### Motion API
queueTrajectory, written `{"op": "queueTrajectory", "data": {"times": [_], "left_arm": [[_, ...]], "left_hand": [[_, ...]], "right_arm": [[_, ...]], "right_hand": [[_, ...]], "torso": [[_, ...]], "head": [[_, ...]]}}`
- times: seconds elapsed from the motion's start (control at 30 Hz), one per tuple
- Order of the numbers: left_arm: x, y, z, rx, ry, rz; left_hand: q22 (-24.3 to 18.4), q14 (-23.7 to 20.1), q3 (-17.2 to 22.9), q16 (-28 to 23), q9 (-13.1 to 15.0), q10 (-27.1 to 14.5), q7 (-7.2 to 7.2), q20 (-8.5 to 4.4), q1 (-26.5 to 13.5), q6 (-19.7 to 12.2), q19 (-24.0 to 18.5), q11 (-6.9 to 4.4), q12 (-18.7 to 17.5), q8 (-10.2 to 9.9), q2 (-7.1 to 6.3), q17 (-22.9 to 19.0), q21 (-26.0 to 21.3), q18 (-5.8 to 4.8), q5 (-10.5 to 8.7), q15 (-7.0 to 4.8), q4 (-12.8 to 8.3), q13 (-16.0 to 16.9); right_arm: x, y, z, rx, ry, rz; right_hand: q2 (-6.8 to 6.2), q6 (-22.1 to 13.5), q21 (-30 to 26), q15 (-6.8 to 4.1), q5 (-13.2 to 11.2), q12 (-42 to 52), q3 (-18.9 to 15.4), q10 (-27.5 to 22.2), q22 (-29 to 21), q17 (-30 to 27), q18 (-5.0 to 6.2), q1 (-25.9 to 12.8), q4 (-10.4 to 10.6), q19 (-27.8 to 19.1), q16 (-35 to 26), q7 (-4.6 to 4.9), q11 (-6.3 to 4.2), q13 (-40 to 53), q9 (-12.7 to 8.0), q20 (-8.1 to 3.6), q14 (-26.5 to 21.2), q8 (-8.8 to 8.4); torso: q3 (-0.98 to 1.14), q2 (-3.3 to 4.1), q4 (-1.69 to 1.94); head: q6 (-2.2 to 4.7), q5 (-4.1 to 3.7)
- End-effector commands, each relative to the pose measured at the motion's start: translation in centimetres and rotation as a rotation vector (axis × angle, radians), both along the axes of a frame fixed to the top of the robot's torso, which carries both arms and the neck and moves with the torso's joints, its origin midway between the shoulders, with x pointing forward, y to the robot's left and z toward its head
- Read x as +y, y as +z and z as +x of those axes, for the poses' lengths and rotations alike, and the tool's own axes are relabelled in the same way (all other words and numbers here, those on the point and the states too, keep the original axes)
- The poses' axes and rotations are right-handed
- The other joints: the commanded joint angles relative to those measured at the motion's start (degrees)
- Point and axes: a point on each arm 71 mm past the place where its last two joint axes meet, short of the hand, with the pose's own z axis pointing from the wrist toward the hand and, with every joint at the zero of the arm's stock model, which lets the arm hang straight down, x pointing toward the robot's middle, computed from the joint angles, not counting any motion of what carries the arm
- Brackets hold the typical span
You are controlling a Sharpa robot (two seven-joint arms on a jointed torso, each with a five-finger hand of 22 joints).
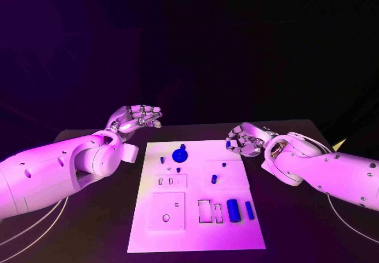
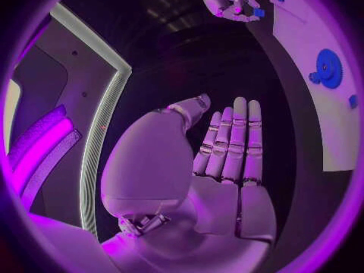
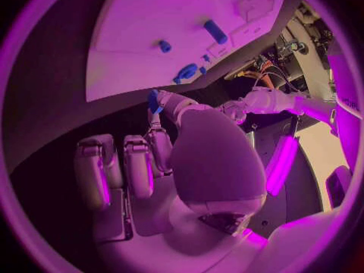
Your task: Assemble the parts on the task board
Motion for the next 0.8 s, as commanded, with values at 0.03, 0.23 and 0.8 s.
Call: {"op": "queueTrajectory", "data": {"times": [0.03,0.23,0.8], "left_arm": [[-0.3,0.1,0.1,-0.006,-0.015,-0.006],[-0.5,0.0,0.1,-0.004,-0.015,-0.005],[-1.4,-0.2,0.2,0.003,-0.028,-0.007]], "left_hand": [[0.0,-0.3,0.1,-0.3,0.0,-0.5,2.00,-0.07,0.2,-0.3,-0.3,-0.03,-0.2,0.1,0.39,0.0,0.2,0.64,-0.35,0.05,-0.2,0.1],[0.0,-0.3,0.1,-0.3,0.1,-0.4,2.00,-0.06,0.1,-0.3,-0.3,-0.03,-0.2,0.1,0.40,-0.1,0.2,0.63,-0.36,0.06,-0.1,0.1],[0.0,-0.3,0.0,-0.3,0.1,-0.4,2.02,-0.02,-0.2,-0.3,-0.4,-0.01,-0.1,0.1,0.46,-0.1,0.2,0.62,-0.40,0.10,0.0,0.1]], "right_arm": [[1.5,0.8,-0.6,-0.034,-0.009,0.012],[5.5,1.2,-1.7,-0.031,0.048,0.037],[14.9,-1.9,-5.8,0.008,0.166,-0.020]], "right_hand": [[0.82,0.1,0.2,-0.34,0.1,0.3,0.4,0.4,15.1,15.1,-0.39,0.0,0.0,6.0,0.2,0.36,0.15,3.2,0.5,-0.57,6.1,0.20],[0.98,0.0,0.2,-0.32,0.5,0.2,0.7,0.3,15.1,15.1,-0.39,-0.1,-0.3,6.0,0.2,0.42,0.19,3.2,0.6,-0.57,6.1,0.36],[0.85,-0.3,0.2,-0.23,1.2,-0.1,1.1,0.1,15.1,14.9,-0.39,-0.6,-0.6,6.0,0.1,0.59,0.32,2.8,0.7,-0.53,6.0,0.56]], "torso": [[-0.14,-0.30,-0.08],[-0.20,-0.50,-0.11],[-0.37,-0.53,0.10]], "head": [[-0.07,0.45],[-0.55,1.62],[-1.40,4.94]]}}
